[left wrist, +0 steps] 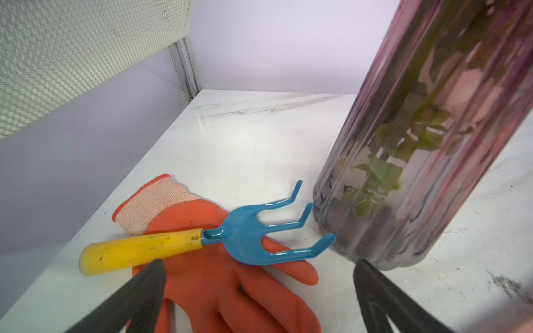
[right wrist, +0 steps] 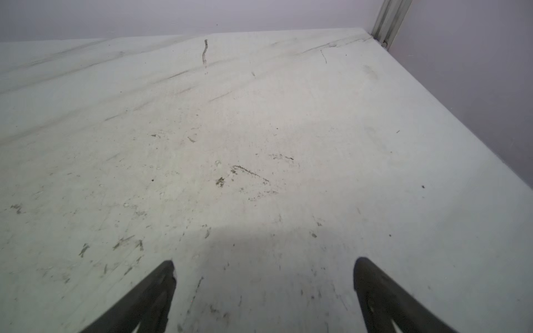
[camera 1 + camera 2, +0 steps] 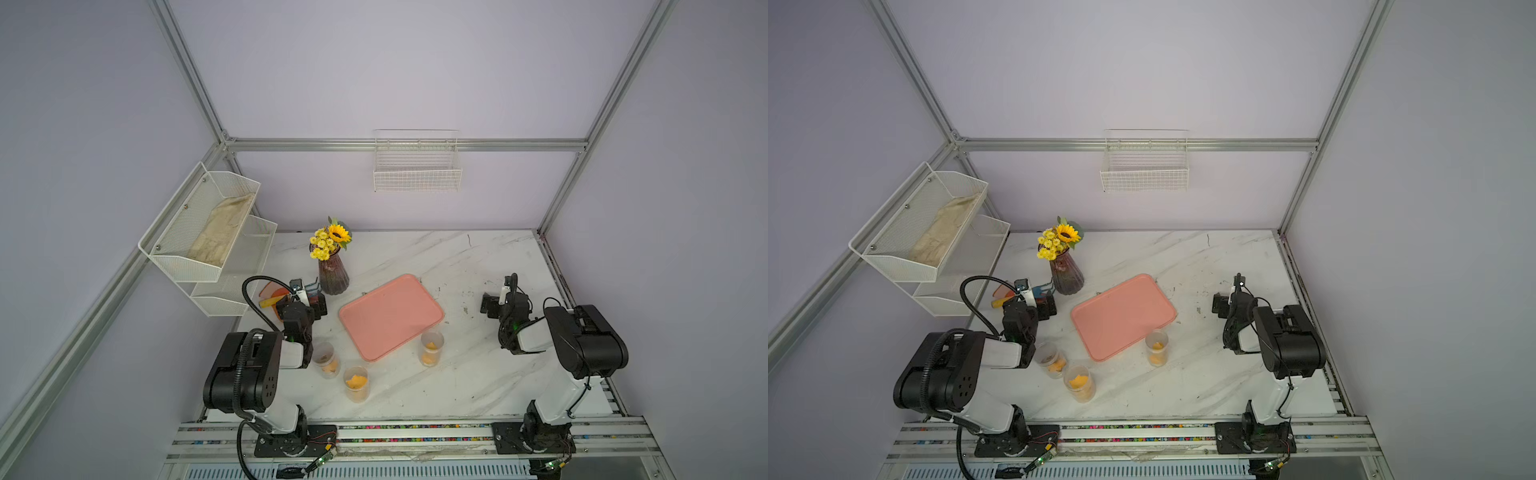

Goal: Pour the cookies out of the jar
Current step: Pick up the jar from the center of the board.

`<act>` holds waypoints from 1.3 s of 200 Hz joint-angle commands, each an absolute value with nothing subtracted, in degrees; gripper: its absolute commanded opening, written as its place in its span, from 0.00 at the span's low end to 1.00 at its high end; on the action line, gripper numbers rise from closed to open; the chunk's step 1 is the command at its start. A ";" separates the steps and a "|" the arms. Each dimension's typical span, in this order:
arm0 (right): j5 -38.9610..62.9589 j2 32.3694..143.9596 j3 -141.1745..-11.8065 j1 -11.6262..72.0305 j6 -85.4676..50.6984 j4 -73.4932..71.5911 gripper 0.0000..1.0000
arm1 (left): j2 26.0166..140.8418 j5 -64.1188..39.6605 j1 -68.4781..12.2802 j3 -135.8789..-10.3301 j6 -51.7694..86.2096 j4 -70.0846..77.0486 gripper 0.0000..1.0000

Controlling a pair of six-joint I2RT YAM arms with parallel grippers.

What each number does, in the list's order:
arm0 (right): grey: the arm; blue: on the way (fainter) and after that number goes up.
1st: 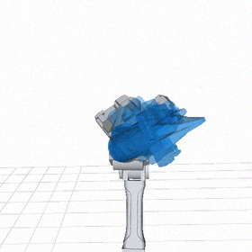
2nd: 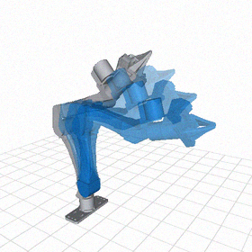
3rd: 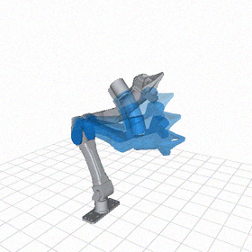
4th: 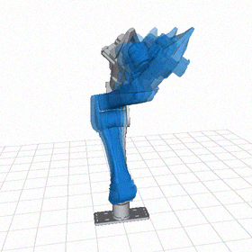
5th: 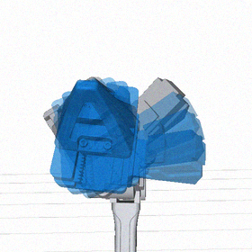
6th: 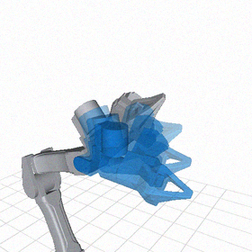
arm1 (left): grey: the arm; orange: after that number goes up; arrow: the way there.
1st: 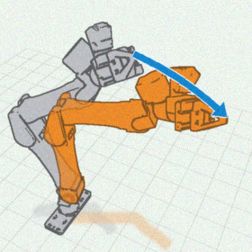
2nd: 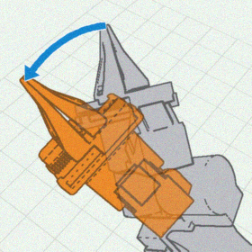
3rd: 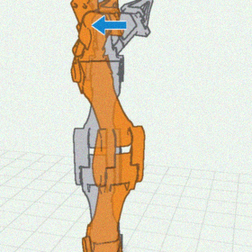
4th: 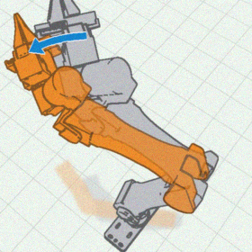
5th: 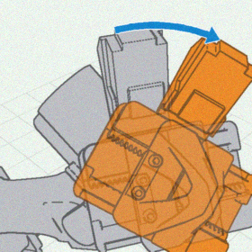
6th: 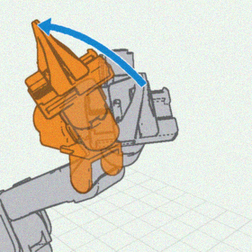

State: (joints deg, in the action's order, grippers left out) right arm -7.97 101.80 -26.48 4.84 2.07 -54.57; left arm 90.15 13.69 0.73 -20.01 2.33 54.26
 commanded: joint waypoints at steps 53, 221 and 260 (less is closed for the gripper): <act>-8.31 102.04 -26.95 5.12 3.08 -55.29 0.97 | 89.74 14.24 0.99 -20.55 2.55 55.82 1.00; -6.34 101.69 -27.16 3.78 1.14 -53.70 0.97 | 89.57 14.24 1.03 -20.76 2.72 55.10 1.00; -6.92 100.83 -27.71 3.49 0.38 -52.52 0.98 | 88.77 13.85 1.01 -21.02 2.54 54.34 1.00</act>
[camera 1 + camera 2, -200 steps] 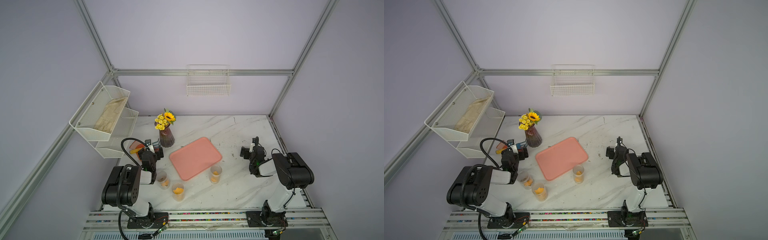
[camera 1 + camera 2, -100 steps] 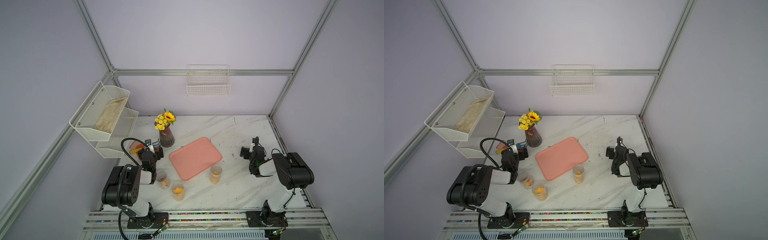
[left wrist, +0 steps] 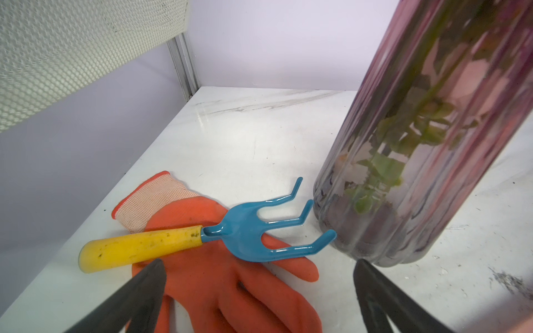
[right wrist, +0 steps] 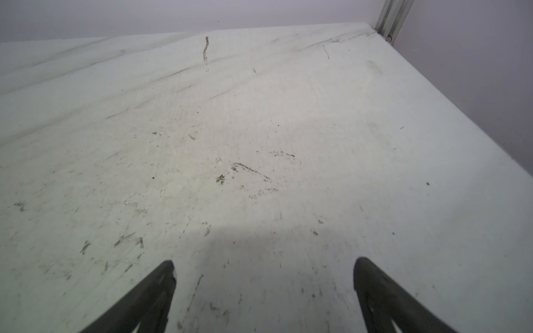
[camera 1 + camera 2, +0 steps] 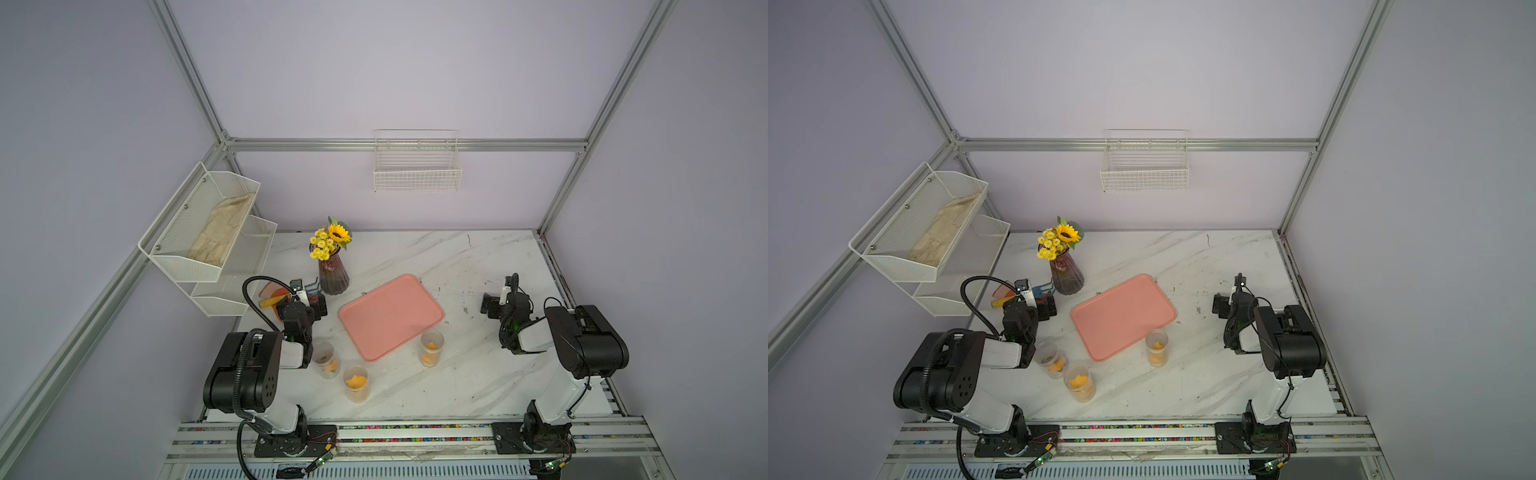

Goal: Pour the cookies out of the jar
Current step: Pick up the jar from the center of the board.

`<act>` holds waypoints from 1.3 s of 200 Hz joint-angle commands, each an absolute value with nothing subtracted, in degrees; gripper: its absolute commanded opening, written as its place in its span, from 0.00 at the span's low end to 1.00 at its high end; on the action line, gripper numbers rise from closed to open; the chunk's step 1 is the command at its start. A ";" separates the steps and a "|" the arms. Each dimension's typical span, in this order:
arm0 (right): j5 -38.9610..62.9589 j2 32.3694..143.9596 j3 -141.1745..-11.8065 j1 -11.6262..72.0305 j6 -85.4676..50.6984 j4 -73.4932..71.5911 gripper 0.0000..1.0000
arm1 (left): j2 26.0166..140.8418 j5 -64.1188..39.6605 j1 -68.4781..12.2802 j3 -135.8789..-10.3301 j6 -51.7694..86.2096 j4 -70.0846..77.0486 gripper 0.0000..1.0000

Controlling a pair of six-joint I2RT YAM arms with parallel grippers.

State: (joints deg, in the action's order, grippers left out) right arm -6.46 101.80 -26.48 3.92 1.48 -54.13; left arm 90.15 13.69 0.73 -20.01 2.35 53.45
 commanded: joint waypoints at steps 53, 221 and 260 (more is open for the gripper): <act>-12.88 94.23 -30.58 3.34 -1.63 -42.32 0.98 | 78.54 21.42 0.97 -25.98 5.77 36.24 1.00; -9.27 74.81 -55.33 3.34 -25.01 15.58 0.97 | 56.15 11.53 0.75 -50.73 35.62 -26.46 1.00; 4.78 79.75 -64.65 3.34 -24.21 28.86 0.97 | 53.82 5.13 -1.05 -53.07 35.69 -30.31 1.00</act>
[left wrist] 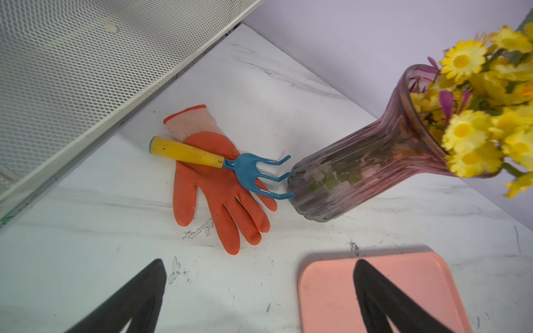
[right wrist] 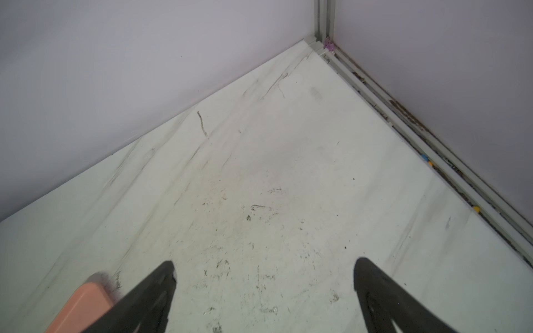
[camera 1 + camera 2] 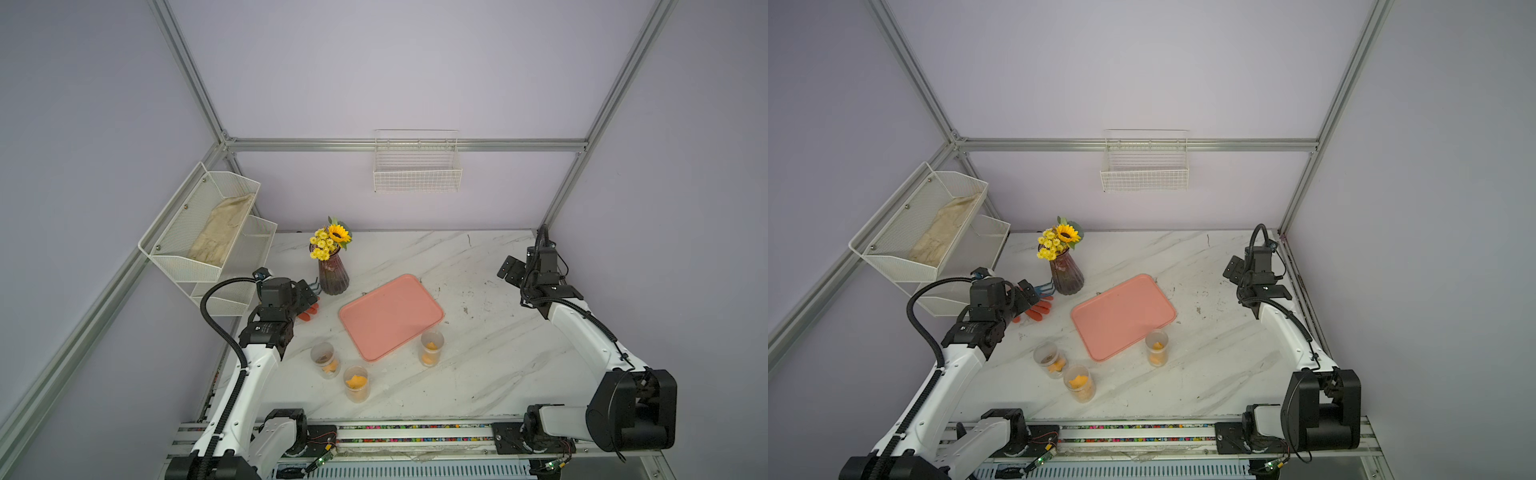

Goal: Pour the cookies out of the jar
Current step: Pick up the jar from the center of the board.

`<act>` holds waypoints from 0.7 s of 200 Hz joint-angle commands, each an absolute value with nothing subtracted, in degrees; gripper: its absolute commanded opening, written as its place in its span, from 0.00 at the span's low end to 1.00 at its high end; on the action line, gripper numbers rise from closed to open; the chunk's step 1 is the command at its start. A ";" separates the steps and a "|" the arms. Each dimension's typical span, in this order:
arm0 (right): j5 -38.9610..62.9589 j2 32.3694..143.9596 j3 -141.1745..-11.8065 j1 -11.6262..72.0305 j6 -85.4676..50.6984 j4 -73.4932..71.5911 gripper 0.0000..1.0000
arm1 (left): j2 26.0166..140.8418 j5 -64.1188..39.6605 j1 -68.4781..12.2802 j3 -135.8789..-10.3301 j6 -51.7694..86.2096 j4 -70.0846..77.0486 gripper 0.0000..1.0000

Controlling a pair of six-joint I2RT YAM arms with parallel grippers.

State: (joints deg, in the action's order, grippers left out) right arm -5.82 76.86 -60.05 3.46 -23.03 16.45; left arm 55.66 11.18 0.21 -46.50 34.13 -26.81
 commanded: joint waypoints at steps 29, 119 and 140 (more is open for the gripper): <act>10.12 80.52 -66.85 3.34 -23.50 33.55 0.97 | 53.99 1.41 -1.99 -55.45 35.78 -34.41 1.00; 17.91 84.55 -73.65 6.69 -22.68 48.20 0.97 | 52.25 -7.76 -5.24 -56.67 32.78 -41.45 1.00; 17.55 84.38 -73.73 7.79 -23.02 49.37 0.97 | 52.12 -8.47 -5.88 -55.58 32.98 -41.44 1.00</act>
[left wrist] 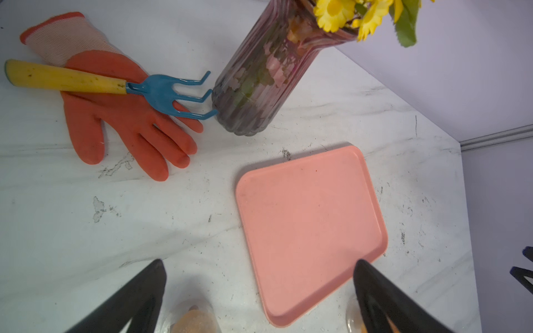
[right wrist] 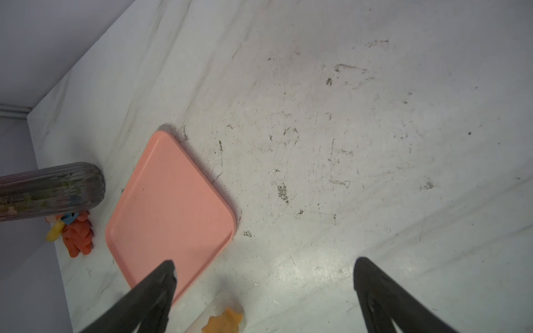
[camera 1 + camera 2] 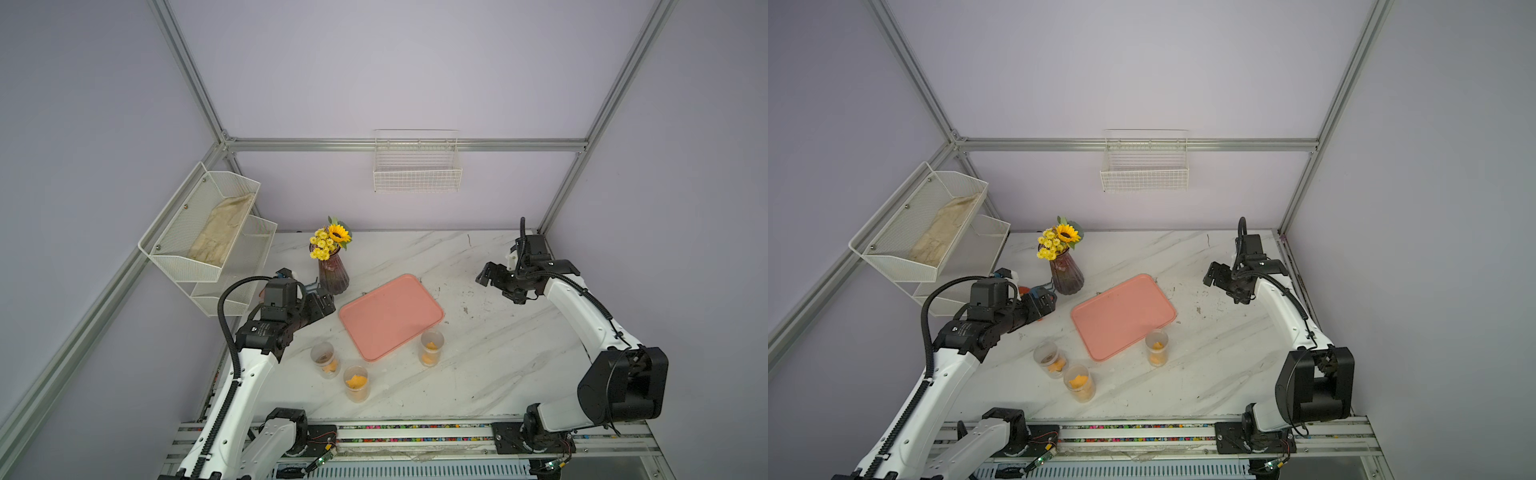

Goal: Pour the cookies out of the jar
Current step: Pick up the jar from the center of the board.

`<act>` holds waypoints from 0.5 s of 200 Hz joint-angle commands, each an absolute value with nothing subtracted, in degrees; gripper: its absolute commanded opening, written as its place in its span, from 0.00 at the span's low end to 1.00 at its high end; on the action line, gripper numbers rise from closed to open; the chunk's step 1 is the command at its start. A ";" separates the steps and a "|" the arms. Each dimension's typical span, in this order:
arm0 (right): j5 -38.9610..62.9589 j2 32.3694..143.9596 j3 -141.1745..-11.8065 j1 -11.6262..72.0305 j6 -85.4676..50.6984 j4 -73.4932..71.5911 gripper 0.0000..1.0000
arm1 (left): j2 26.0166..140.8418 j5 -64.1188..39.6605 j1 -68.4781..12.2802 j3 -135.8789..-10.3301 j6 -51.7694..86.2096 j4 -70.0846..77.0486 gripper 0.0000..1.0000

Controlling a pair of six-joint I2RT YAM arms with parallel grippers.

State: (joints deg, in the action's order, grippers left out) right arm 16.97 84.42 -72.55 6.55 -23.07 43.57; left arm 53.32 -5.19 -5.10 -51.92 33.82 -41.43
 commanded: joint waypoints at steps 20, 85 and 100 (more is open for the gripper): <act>17.71 84.33 -73.57 8.82 -23.44 49.83 0.97 | 52.12 -9.55 -6.17 -54.88 33.95 -41.16 1.00; 21.85 86.53 -74.69 12.29 -23.64 52.33 0.97 | 54.16 -15.26 -6.46 -53.27 37.29 -38.03 1.00; 22.11 87.81 -75.88 13.54 -22.76 54.20 0.97 | 55.04 -17.28 -6.53 -52.92 37.95 -37.63 1.00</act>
